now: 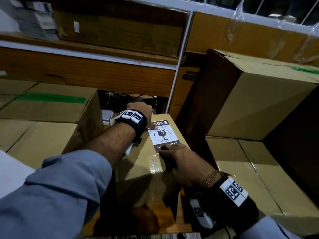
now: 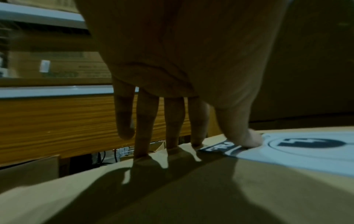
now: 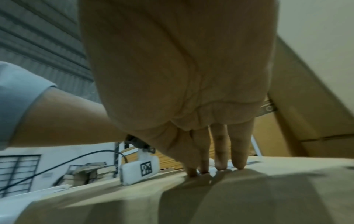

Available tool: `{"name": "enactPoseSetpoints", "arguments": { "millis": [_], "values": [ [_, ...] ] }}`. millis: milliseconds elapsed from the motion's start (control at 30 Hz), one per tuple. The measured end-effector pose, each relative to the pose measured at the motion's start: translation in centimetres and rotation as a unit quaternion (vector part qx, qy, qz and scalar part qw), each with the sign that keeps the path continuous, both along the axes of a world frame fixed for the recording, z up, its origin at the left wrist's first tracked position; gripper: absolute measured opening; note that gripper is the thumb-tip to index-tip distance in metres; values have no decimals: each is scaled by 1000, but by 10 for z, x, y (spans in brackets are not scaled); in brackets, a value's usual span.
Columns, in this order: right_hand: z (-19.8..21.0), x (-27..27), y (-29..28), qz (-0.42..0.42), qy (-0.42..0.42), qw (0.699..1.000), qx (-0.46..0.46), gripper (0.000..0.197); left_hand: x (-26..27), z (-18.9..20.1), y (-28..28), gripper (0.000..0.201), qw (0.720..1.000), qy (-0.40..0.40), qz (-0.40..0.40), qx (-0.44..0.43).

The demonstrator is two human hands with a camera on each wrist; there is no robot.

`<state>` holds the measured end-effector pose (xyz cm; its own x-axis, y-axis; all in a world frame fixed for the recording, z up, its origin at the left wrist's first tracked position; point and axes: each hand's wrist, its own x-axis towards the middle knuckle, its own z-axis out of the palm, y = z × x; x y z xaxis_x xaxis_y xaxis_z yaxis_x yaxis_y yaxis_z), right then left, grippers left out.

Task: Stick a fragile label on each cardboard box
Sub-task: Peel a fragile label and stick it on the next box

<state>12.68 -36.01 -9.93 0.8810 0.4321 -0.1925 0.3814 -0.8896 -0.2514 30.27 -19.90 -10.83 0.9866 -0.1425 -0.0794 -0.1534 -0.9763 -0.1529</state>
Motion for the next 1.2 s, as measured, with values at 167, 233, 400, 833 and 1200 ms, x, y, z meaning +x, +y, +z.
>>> {"name": "enactPoseSetpoints", "arguments": {
  "millis": [167,233,400,833,1200],
  "values": [
    [-1,6,-11,-104,1,994,-33,49,-4,4,-3,71,1000,-8,-19,-2],
    [-6,13,-20,-143,-9,989,-41,44,-5,4,-2,69,1000,-6,-20,-6],
    [-5,11,-17,-142,-23,989,-18,42,-6,7,-1,61,1000,-3,-13,-17],
    [-14,20,-12,-126,-9,989,-75,42,7,5,-5,45,997,43,-41,-51],
    [-18,103,36,-58,34,994,-86,39,7,-15,34,61,992,81,-89,-25]
  ]
}}
